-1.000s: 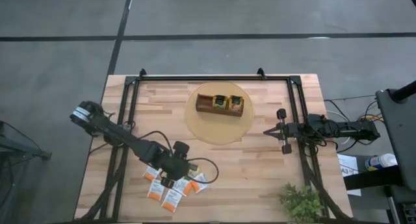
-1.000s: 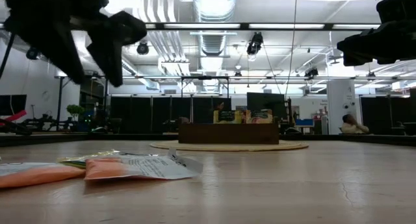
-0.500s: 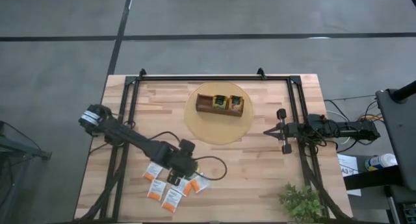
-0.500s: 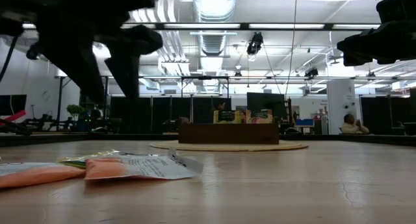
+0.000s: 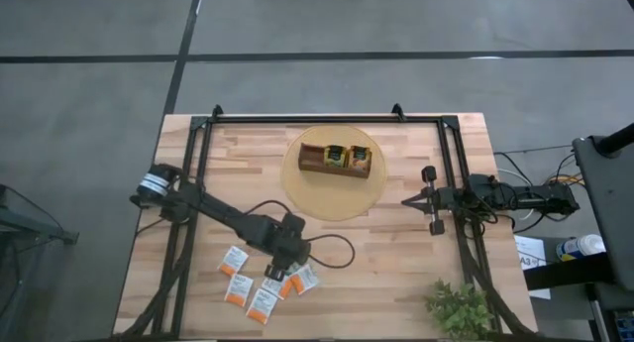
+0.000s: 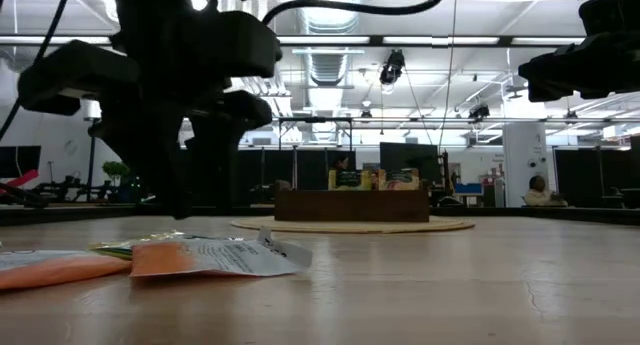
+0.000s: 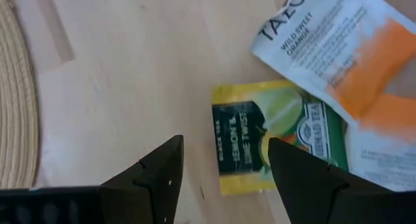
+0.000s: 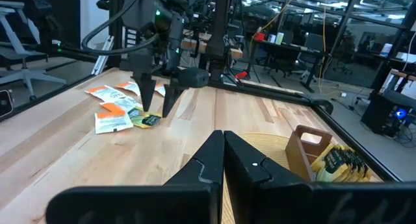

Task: Pick & Place Tea
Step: Put the green tea bag into the middle section of wooden organizer

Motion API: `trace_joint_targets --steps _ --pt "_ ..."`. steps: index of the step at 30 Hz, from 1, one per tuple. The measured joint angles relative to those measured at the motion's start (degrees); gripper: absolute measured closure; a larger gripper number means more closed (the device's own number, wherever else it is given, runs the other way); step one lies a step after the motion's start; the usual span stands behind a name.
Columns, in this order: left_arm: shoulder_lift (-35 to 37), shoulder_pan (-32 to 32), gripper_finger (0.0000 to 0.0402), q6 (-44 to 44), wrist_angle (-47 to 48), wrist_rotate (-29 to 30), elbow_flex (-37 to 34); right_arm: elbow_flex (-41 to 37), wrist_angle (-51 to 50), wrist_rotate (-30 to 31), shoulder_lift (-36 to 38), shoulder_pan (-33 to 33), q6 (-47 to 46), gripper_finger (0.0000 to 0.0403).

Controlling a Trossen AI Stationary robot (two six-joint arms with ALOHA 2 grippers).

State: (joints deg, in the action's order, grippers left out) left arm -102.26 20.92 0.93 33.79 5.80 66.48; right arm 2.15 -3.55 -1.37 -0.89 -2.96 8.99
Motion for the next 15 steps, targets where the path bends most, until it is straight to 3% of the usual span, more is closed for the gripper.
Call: trace_joint_targets --steps 10,15 --pt "-3.05 -0.49 0.0192 -0.86 -2.36 -2.27 -0.02 0.0 0.02 0.0 0.0 0.0 0.0 0.0394" --pt "-4.19 -0.8 0.0266 -1.31 -3.21 -2.48 0.0 0.0 0.02 -0.01 0.0 -0.01 0.0 0.0394"
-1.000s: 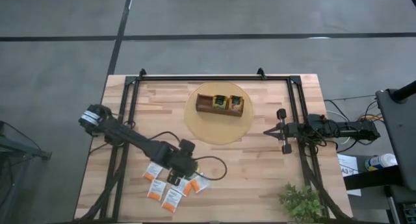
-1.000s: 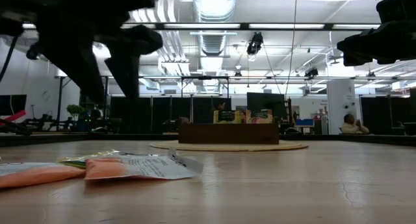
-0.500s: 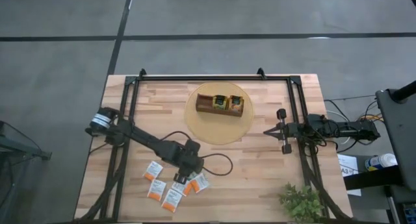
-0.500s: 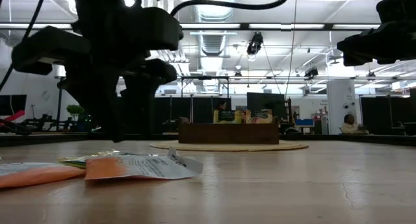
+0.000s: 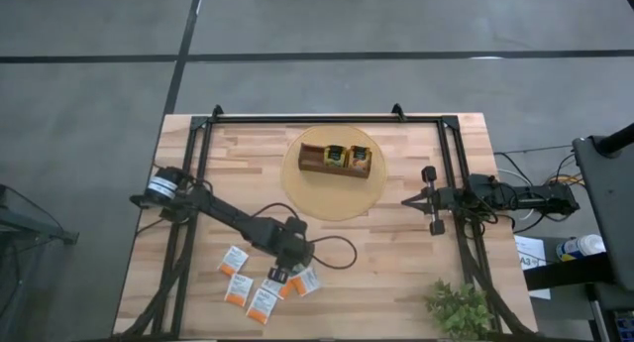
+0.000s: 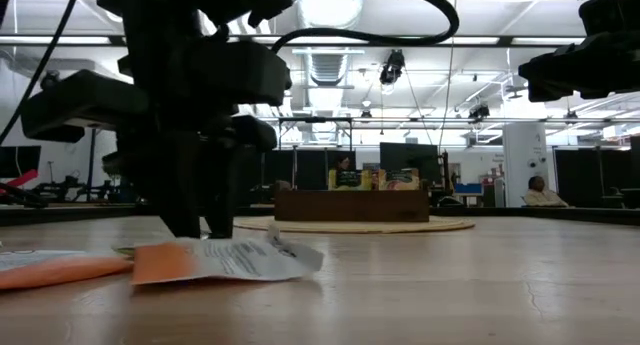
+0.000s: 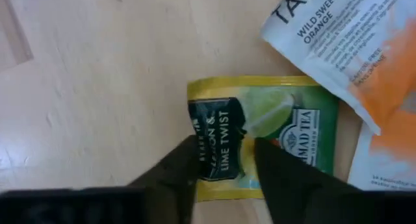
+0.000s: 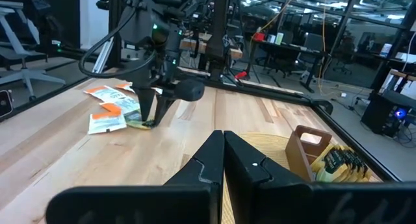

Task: Pick & Place Tea
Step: Put the green tea bag into the middle section of wooden organizer

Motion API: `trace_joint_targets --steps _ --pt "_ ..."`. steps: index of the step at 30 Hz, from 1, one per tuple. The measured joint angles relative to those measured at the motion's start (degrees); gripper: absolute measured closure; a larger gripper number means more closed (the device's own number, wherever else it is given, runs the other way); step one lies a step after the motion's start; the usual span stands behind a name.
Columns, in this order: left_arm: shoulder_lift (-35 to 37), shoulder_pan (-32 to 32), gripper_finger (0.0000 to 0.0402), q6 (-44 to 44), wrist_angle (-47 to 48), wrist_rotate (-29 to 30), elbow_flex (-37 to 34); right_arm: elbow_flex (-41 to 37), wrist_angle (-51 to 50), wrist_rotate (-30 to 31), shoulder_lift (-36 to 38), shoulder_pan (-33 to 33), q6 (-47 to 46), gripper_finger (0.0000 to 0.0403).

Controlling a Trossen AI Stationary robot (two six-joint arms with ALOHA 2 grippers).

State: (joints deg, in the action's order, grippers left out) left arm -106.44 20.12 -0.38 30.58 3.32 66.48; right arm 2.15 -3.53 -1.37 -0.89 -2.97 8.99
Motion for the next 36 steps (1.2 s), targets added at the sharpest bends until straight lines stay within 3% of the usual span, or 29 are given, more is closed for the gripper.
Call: trace_joint_targets --steps 5,7,13,23,27,36 --pt "-0.4 -0.04 0.0371 -0.27 -1.07 -0.9 0.08 0.0 -0.02 -0.02 0.0 0.01 0.0 0.0394" --pt "-0.3 -0.02 0.0392 -0.6 -1.07 -0.7 0.09 0.0 -0.02 0.01 0.0 0.01 0.0 0.0394" --pt "1.4 -0.77 0.0401 0.13 4.28 6.1 1.59 0.0 -0.02 -0.01 0.0 0.01 0.0 0.0394" --pt "3.62 -3.29 0.0401 6.88 9.02 30.91 8.96 0.0 0.0 -0.02 0.0 0.01 0.0 0.0394" --pt "3.64 -5.96 0.0401 12.25 5.42 38.32 9.86 0.0 -0.02 -0.02 0.0 0.01 0.0 0.0394" --pt "3.62 -13.29 0.0401 18.83 -7.04 48.31 8.34 0.0 -0.02 -0.02 0.0 0.0 0.0 0.0394"
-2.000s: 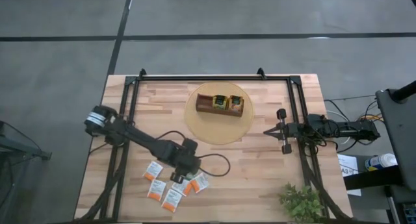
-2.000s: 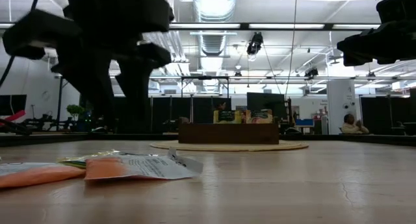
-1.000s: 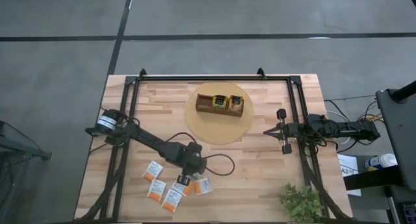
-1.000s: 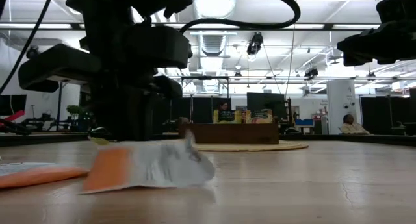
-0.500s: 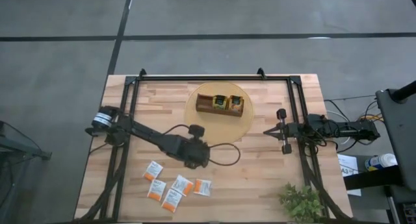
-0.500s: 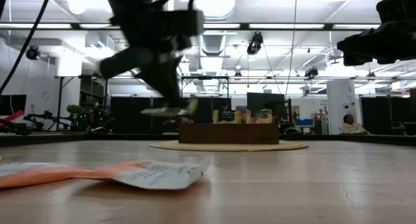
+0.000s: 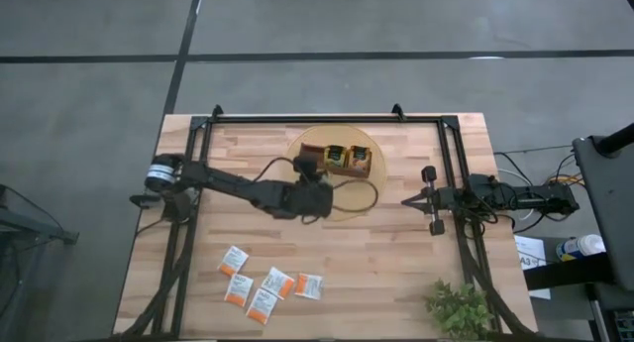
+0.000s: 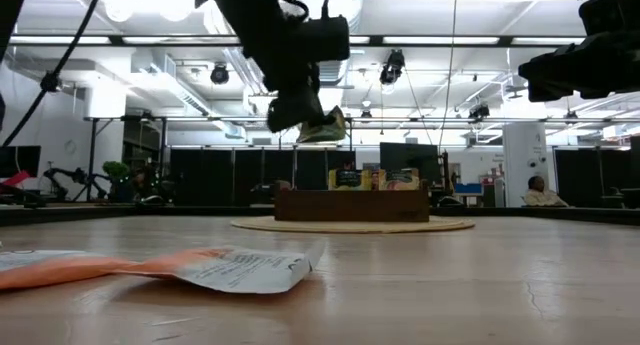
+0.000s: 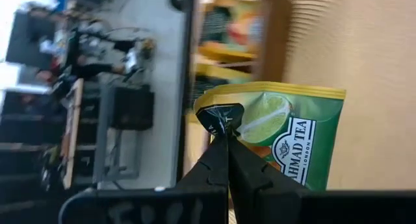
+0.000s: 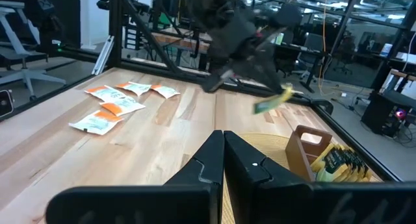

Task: Pick & Place Tea
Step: Put the green tea bag into the middle section of wooden organizer

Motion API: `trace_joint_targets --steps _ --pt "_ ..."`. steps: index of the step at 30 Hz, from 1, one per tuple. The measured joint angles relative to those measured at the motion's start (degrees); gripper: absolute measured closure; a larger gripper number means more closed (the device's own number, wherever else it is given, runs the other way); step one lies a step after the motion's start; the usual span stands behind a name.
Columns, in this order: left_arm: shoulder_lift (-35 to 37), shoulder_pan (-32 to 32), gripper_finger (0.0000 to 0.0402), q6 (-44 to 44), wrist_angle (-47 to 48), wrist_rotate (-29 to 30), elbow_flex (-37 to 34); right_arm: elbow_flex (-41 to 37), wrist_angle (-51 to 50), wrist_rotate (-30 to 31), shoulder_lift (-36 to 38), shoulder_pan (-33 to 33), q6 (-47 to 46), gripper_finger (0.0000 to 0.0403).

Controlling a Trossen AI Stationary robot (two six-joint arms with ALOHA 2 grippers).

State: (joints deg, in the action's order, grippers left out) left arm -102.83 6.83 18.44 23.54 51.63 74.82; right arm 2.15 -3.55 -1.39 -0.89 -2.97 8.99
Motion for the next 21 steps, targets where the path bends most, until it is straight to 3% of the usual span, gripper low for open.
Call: trace_joint_targets --steps 9,21 --pt "-3.2 -4.67 0.0401 8.38 -19.51 1.01 -4.15 0.0 0.0 0.0 0.0 -0.02 0.0 0.0394" --pt "-11.73 -8.91 0.0401 12.11 -24.42 1.87 2.3 0.0 0.02 0.0 0.0 0.01 0.0 0.0394"
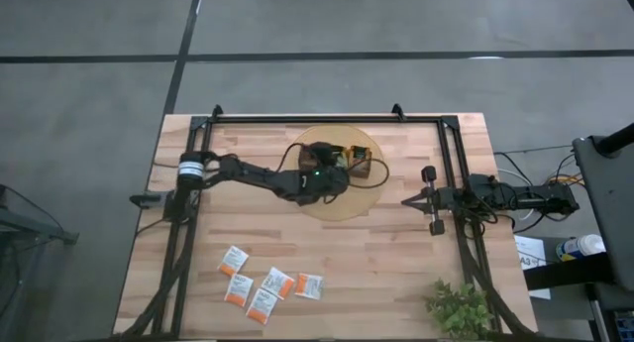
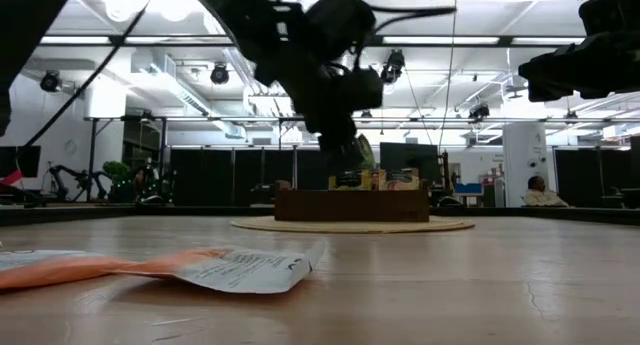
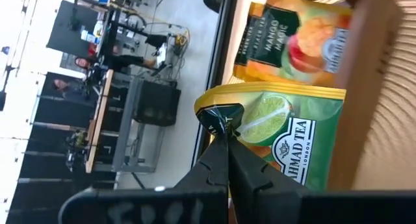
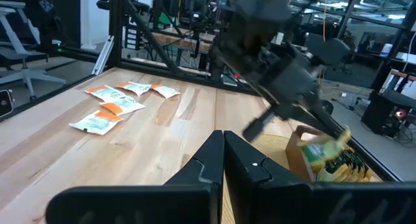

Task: Pick & Place Tea
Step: Put the green tea bag into the middle section of wooden organizer

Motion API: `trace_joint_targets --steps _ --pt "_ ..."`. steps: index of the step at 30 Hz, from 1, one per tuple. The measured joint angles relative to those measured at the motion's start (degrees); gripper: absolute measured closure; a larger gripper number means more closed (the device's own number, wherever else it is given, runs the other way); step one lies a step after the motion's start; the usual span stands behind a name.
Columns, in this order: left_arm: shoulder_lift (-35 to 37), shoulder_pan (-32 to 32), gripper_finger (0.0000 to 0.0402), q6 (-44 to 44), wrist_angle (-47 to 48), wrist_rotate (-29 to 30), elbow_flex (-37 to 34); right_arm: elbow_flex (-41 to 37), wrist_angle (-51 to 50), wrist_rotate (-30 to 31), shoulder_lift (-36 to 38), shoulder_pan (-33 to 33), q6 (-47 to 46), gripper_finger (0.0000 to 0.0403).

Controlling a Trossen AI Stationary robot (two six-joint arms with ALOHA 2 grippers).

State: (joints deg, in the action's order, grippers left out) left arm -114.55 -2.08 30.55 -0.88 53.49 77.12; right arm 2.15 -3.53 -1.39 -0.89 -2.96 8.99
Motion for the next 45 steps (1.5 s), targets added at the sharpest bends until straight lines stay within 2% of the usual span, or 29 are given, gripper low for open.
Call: trace_joint_targets --steps 9,22,38,41,45 --pt "-6.68 -2.37 0.0401 5.0 -0.51 2.22 6.24 0.0 0.0 0.0 0.0 0.0 0.0 0.0394" --pt "-6.37 -3.28 0.0402 5.46 -2.32 2.58 2.35 0.0 -0.02 0.0 0.0 -0.02 0.0 0.0394" --pt "-6.35 -3.28 0.0401 7.41 -2.59 0.17 2.23 0.0 -0.02 0.0 0.0 -0.02 0.0 0.0394" --pt "-6.33 -3.28 0.0386 7.43 -2.59 -0.02 2.23 0.0 -0.02 0.0 0.0 -0.02 0.0 0.0394" --pt "-6.33 -3.28 0.0343 7.38 -2.59 0.34 2.23 0.0 0.0 0.0 0.0 -0.02 0.0 0.0394"
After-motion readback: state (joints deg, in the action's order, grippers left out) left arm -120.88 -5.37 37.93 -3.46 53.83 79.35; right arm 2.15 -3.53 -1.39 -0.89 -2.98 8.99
